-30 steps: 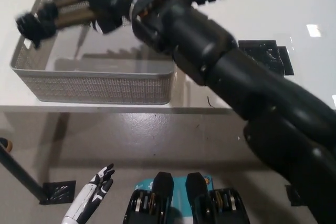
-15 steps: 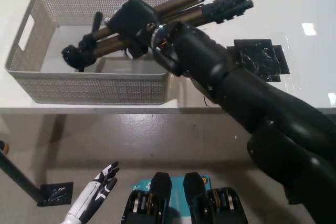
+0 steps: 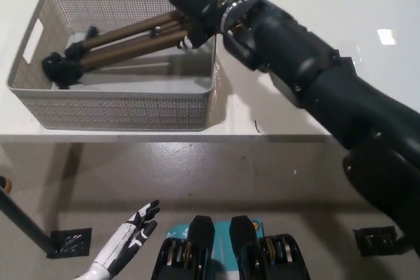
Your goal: The robot uses its right hand to pick the tripod on the desk and places it into a rectangular container on the left.
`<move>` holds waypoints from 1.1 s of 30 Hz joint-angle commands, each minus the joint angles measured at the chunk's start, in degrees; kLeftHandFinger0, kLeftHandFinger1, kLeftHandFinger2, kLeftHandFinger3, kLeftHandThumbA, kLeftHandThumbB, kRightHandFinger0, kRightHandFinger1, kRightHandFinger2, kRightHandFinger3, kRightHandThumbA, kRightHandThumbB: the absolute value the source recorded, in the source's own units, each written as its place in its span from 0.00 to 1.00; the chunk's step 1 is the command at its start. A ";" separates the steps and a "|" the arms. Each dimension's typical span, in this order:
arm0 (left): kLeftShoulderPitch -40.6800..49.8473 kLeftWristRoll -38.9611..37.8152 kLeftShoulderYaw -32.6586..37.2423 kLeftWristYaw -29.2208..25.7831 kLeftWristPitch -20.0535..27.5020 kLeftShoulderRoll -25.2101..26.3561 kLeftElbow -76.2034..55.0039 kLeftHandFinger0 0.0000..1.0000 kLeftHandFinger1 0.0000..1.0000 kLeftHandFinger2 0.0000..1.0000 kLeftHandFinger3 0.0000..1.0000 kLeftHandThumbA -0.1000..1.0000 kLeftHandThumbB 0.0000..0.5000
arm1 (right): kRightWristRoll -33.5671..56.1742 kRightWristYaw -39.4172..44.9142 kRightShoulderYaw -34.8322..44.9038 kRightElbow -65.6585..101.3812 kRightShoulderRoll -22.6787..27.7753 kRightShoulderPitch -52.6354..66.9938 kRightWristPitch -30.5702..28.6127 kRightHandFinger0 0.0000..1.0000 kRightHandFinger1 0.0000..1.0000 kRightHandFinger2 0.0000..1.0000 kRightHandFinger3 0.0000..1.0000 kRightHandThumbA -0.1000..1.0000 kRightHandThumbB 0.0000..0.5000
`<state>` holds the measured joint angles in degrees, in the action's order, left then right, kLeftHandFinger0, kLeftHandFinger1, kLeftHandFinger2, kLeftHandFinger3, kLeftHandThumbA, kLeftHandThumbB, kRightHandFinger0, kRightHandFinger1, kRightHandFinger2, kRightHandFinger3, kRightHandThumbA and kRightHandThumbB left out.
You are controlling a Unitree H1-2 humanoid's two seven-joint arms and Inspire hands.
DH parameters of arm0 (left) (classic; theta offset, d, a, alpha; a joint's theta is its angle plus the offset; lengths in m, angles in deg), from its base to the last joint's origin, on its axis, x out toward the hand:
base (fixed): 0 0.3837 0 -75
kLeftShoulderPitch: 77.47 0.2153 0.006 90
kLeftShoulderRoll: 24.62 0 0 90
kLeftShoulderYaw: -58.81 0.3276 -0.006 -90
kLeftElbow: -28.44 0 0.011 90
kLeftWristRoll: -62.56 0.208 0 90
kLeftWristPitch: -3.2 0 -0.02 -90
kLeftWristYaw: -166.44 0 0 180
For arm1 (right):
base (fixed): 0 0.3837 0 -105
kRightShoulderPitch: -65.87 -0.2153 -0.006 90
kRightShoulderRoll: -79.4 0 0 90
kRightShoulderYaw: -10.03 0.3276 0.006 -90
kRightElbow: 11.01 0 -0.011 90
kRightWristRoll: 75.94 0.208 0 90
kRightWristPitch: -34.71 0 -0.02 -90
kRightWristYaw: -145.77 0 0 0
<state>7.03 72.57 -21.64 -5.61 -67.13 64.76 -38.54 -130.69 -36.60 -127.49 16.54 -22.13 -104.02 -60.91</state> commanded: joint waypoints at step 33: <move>-0.80 0.13 0.97 0.69 3.33 -0.53 3.34 1.00 1.00 1.00 1.00 1.00 1.00 | 52.32 -3.40 47.54 116.88 15.79 64.81 -1.09 1.00 1.00 1.00 1.00 1.00 0.99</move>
<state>7.02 74.30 -19.92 -4.98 -67.29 64.35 -36.39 -109.53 -33.13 -92.03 69.74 -15.93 -74.85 -56.99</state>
